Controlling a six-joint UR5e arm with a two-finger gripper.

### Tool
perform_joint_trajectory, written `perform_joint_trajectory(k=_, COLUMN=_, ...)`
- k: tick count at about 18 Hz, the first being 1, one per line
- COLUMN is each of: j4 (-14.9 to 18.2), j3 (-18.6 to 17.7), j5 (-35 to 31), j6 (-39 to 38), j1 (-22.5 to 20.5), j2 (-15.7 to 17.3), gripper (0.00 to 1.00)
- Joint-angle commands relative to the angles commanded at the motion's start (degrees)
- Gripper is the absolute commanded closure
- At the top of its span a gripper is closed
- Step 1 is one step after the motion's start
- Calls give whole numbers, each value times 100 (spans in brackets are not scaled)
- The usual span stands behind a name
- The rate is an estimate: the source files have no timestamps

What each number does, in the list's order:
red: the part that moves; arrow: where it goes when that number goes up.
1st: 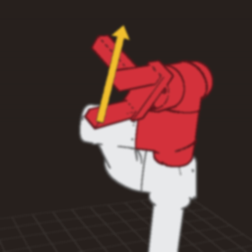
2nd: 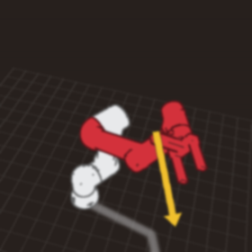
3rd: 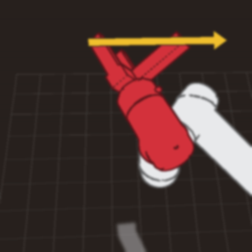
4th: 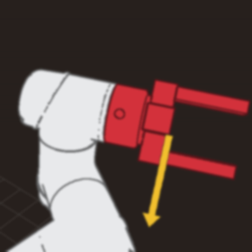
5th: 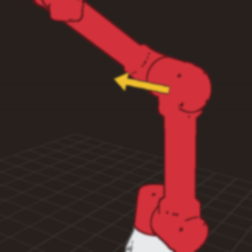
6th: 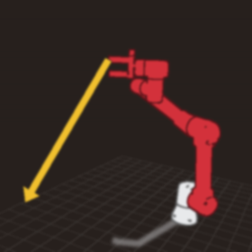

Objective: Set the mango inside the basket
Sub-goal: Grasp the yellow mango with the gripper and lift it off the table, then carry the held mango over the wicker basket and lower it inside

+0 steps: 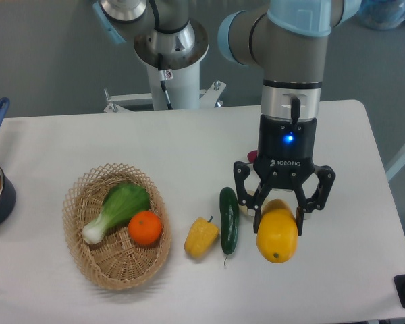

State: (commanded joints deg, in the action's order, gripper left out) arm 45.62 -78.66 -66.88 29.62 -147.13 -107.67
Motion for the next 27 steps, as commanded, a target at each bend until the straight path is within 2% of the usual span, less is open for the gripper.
perform_joint_trajectory(k=2, j4=-9, j3=-193, j5=-18, j6=52, j1=9, j2=105, gripper=67)
perform_joint_trajectory(k=20, j4=17, j3=-158, j5=-26, j6=123, j1=97, j2=-26, gripper=67)
perform_joint_trajectory(k=22, j4=35, j3=-263, j5=-35, j6=132, j1=289, j2=-96, gripper=67)
perform_joint_trajectory(k=27, j4=131, j3=-895, j5=-44, j6=70, j1=851, j2=-26, gripper=67)
